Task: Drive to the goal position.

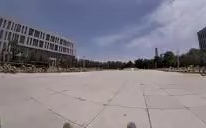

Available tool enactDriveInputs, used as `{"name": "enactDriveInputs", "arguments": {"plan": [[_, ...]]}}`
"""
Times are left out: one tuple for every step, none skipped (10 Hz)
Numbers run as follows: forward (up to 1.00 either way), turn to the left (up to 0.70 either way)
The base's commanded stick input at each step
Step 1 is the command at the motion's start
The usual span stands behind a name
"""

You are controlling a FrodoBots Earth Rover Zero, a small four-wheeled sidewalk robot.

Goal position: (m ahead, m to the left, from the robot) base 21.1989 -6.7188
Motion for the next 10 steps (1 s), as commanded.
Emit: {"name": "enactDriveInputs", "arguments": {"plan": [[0.45, -0.02], [0.45, -0.24], [0.45, -0.27], [0.45, -0.27], [0.45, -0.27], [0.45, -0.27], [0.45, -0.27], [0.45, -0.09], [0.45, -0.03], [0.45, -0.23]]}}
